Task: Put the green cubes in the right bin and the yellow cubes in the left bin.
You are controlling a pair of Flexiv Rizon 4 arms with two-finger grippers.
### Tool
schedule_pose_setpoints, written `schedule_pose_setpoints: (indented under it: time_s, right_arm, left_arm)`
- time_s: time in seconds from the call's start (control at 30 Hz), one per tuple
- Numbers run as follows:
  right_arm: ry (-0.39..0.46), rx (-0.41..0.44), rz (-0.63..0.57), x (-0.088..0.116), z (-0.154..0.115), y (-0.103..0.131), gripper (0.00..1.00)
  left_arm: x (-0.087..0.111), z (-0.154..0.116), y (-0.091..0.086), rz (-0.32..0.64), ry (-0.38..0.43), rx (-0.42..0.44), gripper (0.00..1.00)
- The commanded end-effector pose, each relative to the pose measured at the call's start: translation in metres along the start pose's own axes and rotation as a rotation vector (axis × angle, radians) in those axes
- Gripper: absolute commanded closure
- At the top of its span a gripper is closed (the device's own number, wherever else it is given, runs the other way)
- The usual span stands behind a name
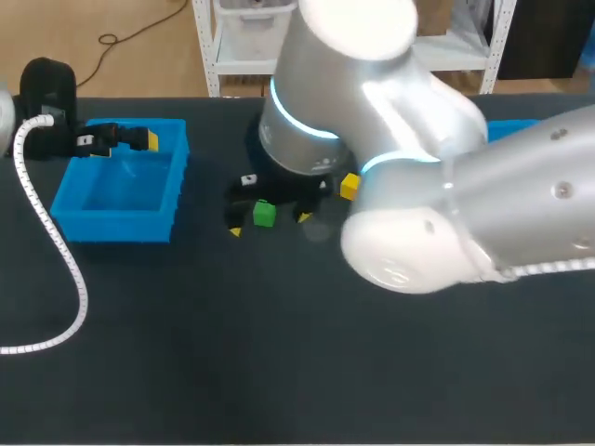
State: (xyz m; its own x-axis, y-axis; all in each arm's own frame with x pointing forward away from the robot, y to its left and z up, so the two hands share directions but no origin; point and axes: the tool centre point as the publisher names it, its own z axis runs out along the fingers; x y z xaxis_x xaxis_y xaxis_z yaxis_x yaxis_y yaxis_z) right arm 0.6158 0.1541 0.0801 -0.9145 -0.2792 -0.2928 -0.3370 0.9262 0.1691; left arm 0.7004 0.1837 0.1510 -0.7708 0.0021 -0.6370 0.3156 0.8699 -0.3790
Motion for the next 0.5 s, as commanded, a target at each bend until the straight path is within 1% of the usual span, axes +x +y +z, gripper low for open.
schedule_pose_setpoints:
  time_s: [0.03, 0.17, 0.33, 0.5]
  right_arm:
    - [-0.099, 0.003, 0.035, 0.003, 0.011, -0.003, 0.00]
    - [-0.095, -0.004, 0.044, -0.009, 0.025, -0.004, 0.00]
    - [-0.064, -0.005, 0.070, -0.024, 0.045, -0.009, 0.00]
    - [-0.045, 0.015, 0.089, -0.034, 0.059, -0.013, 0.00]
  left_arm:
    - [0.001, 0.000, 0.001, 0.001, -0.006, 0.007, 0.00]
    - [0.001, 0.000, 0.001, 0.001, -0.006, 0.007, 0.00]
    - [0.001, 0.000, 0.001, 0.001, -0.006, 0.007, 0.00]
    - [0.001, 0.000, 0.001, 0.001, -0.006, 0.007, 0.00]
